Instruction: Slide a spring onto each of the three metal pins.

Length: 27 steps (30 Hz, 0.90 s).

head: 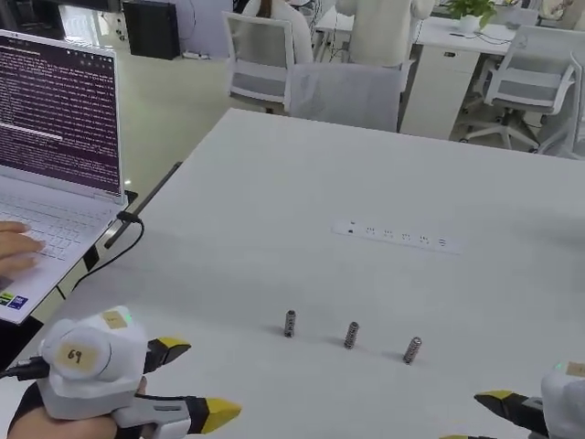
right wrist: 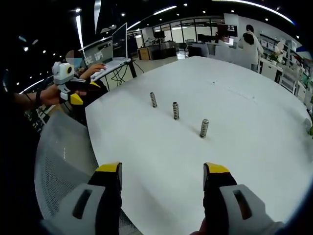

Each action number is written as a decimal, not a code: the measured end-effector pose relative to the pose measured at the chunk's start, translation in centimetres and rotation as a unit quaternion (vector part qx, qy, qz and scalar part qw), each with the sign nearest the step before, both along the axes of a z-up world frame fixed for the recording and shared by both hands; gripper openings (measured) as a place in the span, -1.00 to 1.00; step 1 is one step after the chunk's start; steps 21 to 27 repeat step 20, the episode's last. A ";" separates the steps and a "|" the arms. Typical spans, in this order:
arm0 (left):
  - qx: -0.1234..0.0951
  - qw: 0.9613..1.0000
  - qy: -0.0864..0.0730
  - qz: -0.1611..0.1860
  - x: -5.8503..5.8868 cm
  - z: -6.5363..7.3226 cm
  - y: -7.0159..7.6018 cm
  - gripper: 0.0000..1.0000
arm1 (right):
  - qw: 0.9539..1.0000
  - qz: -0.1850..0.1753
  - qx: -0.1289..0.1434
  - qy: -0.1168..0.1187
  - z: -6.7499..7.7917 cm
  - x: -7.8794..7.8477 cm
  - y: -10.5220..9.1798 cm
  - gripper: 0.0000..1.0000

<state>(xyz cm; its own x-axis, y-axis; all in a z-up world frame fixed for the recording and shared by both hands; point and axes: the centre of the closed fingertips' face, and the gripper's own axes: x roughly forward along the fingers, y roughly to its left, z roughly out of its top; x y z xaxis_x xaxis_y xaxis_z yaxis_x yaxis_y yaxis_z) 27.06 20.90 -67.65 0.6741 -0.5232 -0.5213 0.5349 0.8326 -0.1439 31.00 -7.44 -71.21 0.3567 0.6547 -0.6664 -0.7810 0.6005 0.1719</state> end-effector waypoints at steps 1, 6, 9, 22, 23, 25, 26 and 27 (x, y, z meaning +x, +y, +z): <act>-0.001 1.000 0.000 0.001 -0.1 0.0 0.0 0.31 | 1.000 -0.001 0.001 0.001 -0.1 -0.2 0.0 0.33; -0.005 1.000 0.003 0.004 -0.4 -0.1 0.0 0.36 | 1.000 -0.001 0.007 0.009 -0.3 -1.2 0.5 0.38; -0.005 1.000 0.005 0.004 -0.5 -0.2 -0.1 0.39 | 1.000 0.002 0.007 0.013 -0.6 -1.5 0.6 0.41; -0.009 1.000 0.004 0.005 -0.5 -0.1 -0.2 0.48 | 1.000 -0.005 0.027 0.015 -0.2 -2.2 1.0 0.51; -0.009 1.000 0.004 0.005 -0.5 -0.1 -0.2 0.48 | 1.000 -0.005 0.027 0.015 -0.2 -2.2 1.0 0.51; -0.009 1.000 0.004 0.005 -0.5 -0.1 -0.2 0.48 | 1.000 -0.005 0.027 0.015 -0.2 -2.2 1.0 0.51; -0.009 1.000 0.004 0.005 -0.5 -0.1 -0.2 0.48 | 1.000 -0.005 0.027 0.015 -0.2 -2.2 1.0 0.51; -0.009 1.000 0.004 0.005 -0.5 -0.1 -0.2 0.48 | 1.000 -0.005 0.027 0.015 -0.2 -2.2 1.0 0.51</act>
